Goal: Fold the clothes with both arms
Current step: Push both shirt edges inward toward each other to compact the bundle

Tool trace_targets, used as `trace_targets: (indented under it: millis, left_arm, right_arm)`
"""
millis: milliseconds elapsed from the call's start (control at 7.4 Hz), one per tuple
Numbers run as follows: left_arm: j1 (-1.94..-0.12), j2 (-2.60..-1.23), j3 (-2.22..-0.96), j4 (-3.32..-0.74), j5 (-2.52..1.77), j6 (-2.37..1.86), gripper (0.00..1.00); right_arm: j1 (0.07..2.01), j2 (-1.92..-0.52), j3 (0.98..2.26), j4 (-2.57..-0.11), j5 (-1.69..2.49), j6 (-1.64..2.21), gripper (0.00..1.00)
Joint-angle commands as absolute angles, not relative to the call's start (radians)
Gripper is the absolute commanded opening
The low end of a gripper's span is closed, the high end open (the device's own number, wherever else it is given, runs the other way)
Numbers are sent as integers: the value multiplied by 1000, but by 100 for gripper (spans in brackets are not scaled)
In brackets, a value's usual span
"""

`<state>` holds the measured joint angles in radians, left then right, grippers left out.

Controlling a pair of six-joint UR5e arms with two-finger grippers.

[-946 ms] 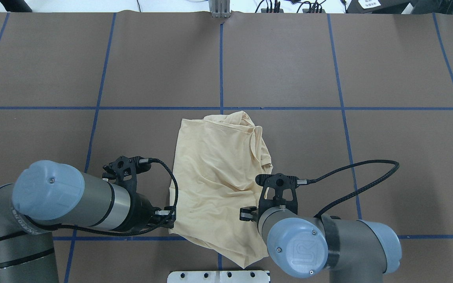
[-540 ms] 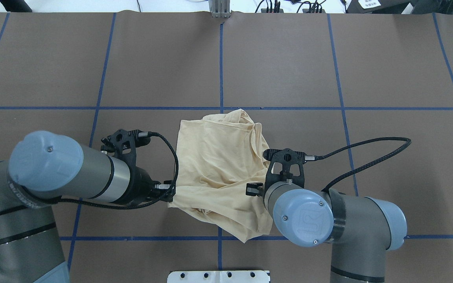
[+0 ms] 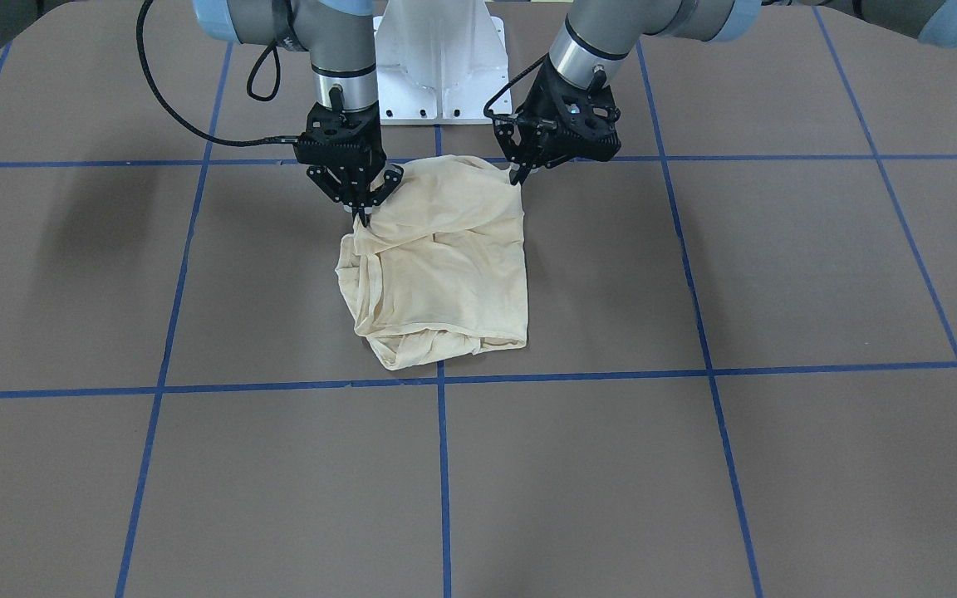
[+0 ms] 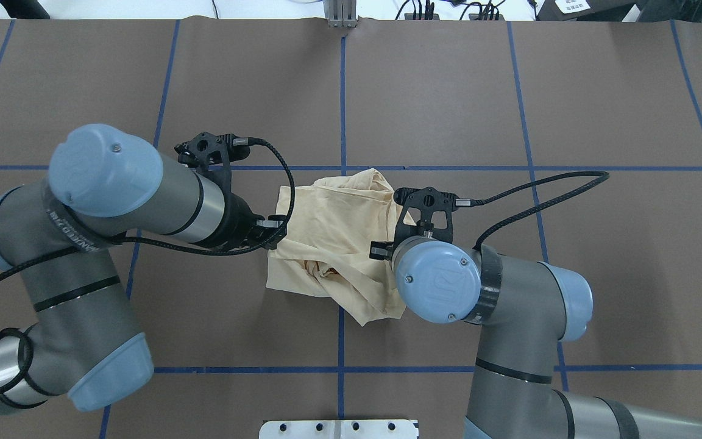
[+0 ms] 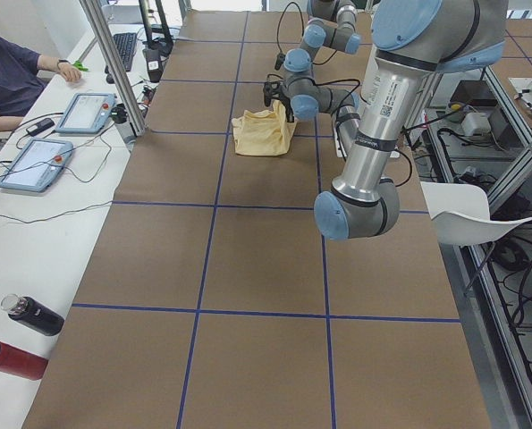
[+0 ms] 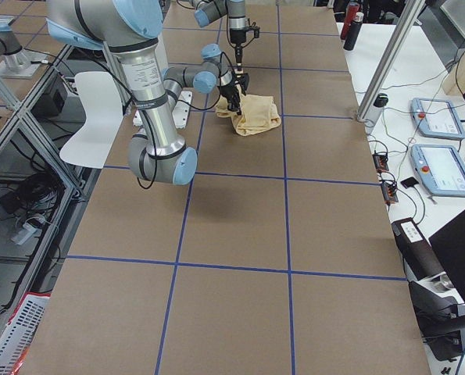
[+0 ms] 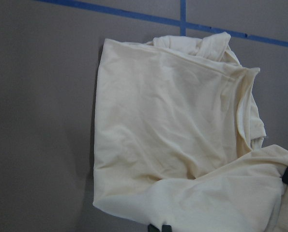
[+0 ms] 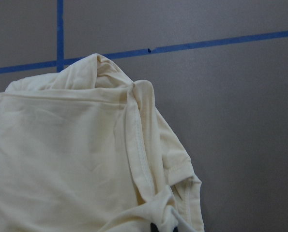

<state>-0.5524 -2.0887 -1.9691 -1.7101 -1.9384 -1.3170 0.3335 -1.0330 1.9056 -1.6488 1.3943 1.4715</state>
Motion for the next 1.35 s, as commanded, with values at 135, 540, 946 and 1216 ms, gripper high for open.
trace_targets:
  millis: [135, 540, 946, 1216]
  left_arm:
    - [-623, -2193, -1758, -1713, -1927, -1211, 0]
    - [-632, -2252, -1579, -1770, -1865, -1173, 0]
    - [-655, -2250, -1490, -1896, -1833, -1144, 98]
    - [-707, -2244, -1503, -1905, -1897, -1114, 100]
  right_arm:
    - [403, -977, 1789, -1641, 1397, 1421, 0]
    - [451, -913, 1637, -1620, 1429, 1396, 0]
    - [483, -907, 1528, -1462, 1439, 1387, 99]
    - [572, -867, 1540, -1468, 1666, 1347, 100]
